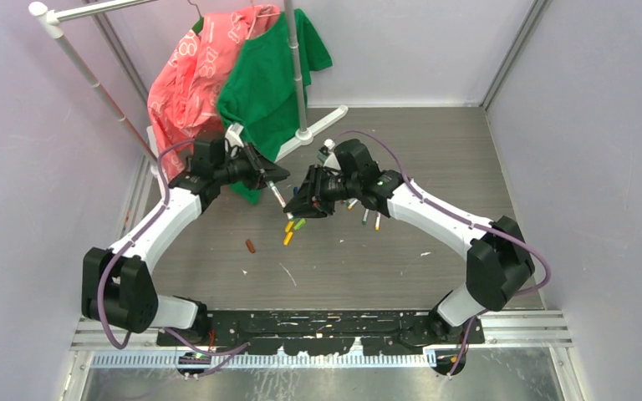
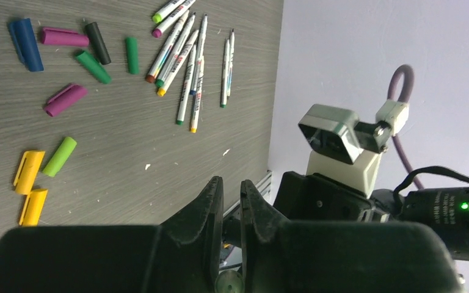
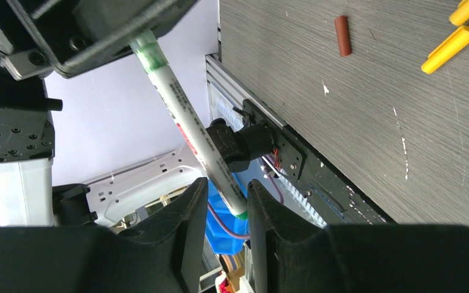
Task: Open the pen caps
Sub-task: Open the pen cap from the pen.
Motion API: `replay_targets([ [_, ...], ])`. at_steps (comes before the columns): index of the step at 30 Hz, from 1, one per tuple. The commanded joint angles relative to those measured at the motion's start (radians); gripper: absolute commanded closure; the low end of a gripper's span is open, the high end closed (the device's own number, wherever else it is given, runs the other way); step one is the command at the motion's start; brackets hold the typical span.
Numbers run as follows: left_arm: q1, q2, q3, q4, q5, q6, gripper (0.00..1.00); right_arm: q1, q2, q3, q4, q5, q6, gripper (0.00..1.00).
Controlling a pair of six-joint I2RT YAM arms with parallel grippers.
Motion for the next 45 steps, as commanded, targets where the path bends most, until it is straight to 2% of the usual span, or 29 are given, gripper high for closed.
replay_targets([
  [1,0.0,0.017,0.034,-0.009,0.054,0.066,1.0,0.003,0.016,0.079,-0.008,-0.03,-0.032,0.64],
  [12,0.0,0.07,0.058,0.003,0.113,0.031,1.0,0.023,0.096,0.17,-0.033,-0.046,-0.07,0.63],
  [23,0.0,0.098,0.063,0.116,0.172,-0.136,1.0,0.049,0.156,0.17,-0.008,-0.026,-0.102,0.63],
  [30,0.0,0.114,0.129,-0.096,0.106,0.015,1.0,0.058,0.134,0.232,-0.048,-0.053,-0.117,0.63],
  [37,0.0,0.136,0.117,-0.131,0.093,0.077,1.0,0.062,0.102,0.311,-0.131,-0.062,-0.16,0.62],
  [45,0.002,0.139,0.136,-0.164,0.152,0.131,1.0,0.052,0.108,0.433,-0.379,0.019,-0.372,0.62],
])
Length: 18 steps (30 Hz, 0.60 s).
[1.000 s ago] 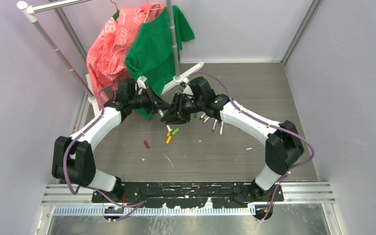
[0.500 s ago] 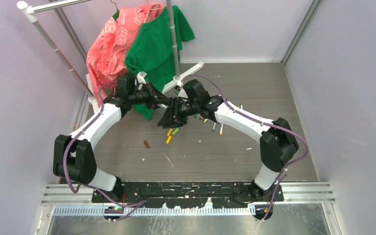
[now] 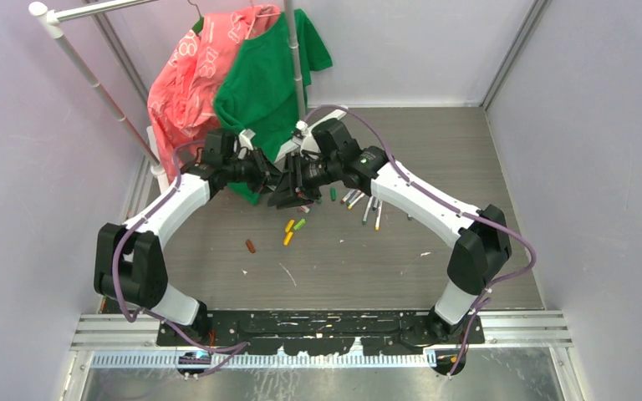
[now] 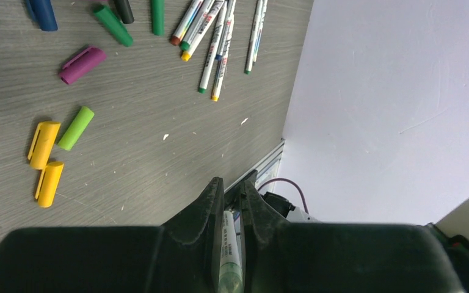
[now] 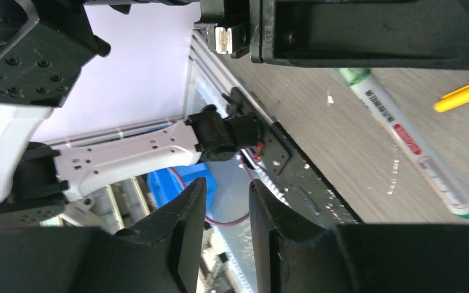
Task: Open the pen caps
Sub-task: Open the pen cap from the pen.
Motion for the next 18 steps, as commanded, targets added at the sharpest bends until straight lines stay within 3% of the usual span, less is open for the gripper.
replay_targets([
  [1,0.001,-0.006,0.047,-0.015,0.073,0.055,1.0,-0.004,-0.042,0.09,-0.153,0.051,-0.166,0.62],
  [7,0.001,0.001,0.064,-0.021,0.143,0.054,1.0,-0.004,-0.032,0.121,-0.278,0.146,-0.303,0.61],
  [18,0.001,0.019,0.092,-0.03,0.227,0.047,1.0,-0.004,-0.046,0.085,-0.316,0.211,-0.388,0.59],
])
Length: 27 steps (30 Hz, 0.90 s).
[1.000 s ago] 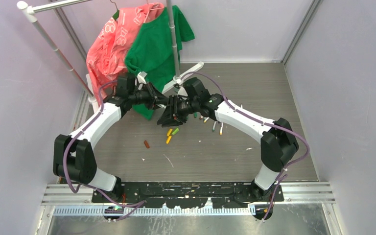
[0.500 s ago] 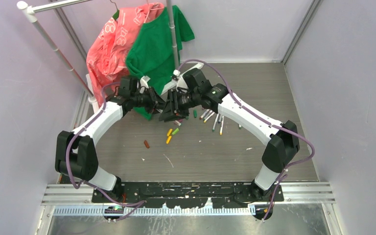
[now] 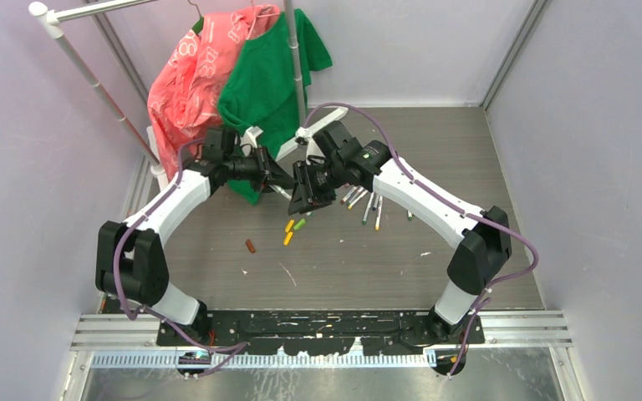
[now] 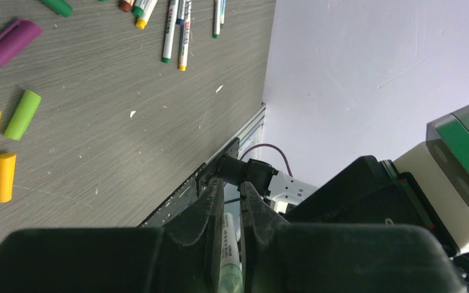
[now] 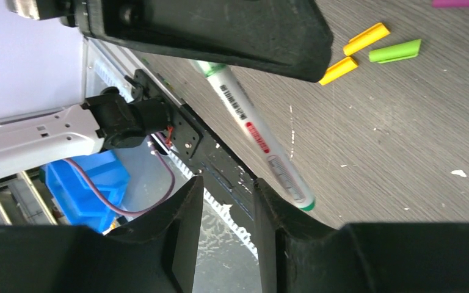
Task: Open the pen caps
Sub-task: Open the pen cap from the pen.
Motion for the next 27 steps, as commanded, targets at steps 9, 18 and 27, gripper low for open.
replay_targets([
  [9,0.001,0.015,0.07,-0.092,0.087,0.069,1.0,-0.004,-0.059,0.052,-0.062,0.094,-0.129,0.58],
  [18,0.001,0.031,0.071,-0.122,0.088,0.1,1.0,-0.004,-0.071,0.099,-0.095,0.107,-0.155,0.58],
  [27,0.0,0.028,0.085,-0.117,0.12,0.081,1.0,-0.003,-0.022,0.091,-0.073,0.09,-0.172,0.57],
])
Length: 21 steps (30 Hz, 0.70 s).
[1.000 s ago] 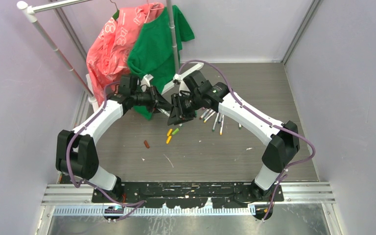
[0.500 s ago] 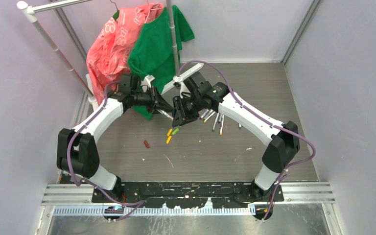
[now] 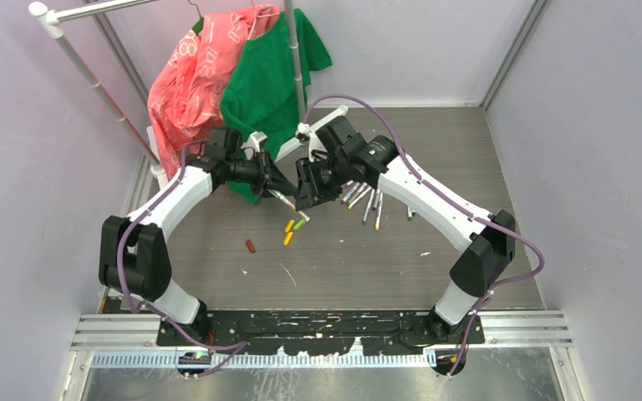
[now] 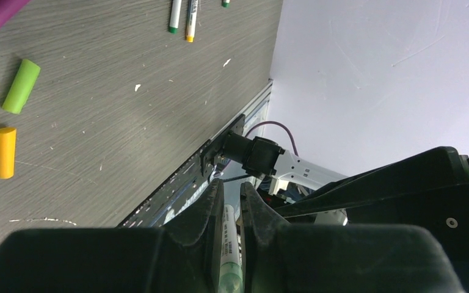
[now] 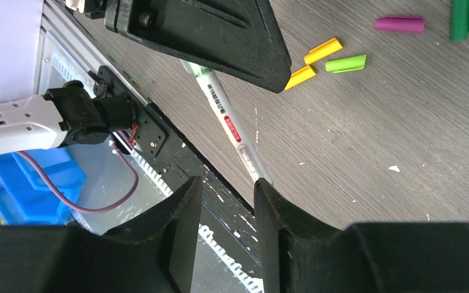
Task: Open the pen caps
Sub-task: Open the pen cap from the pen.
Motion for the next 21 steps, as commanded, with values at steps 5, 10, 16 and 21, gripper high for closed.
replay_targets([
  [5,0.0,-0.009,0.056,0.021,0.081,-0.025,1.0,-0.002,0.029,0.038,0.046,-0.028,-0.023,0.57],
  [10,-0.004,-0.004,0.057,0.025,0.092,-0.036,1.0,-0.002,0.058,0.055,0.063,-0.047,-0.018,0.57],
  [16,-0.016,0.003,0.057,0.045,0.105,-0.057,1.0,0.0,0.1,0.073,0.087,-0.07,-0.007,0.57],
  [21,-0.023,0.013,0.047,0.081,0.105,-0.09,1.0,0.017,0.14,0.099,0.102,-0.082,0.005,0.57],
])
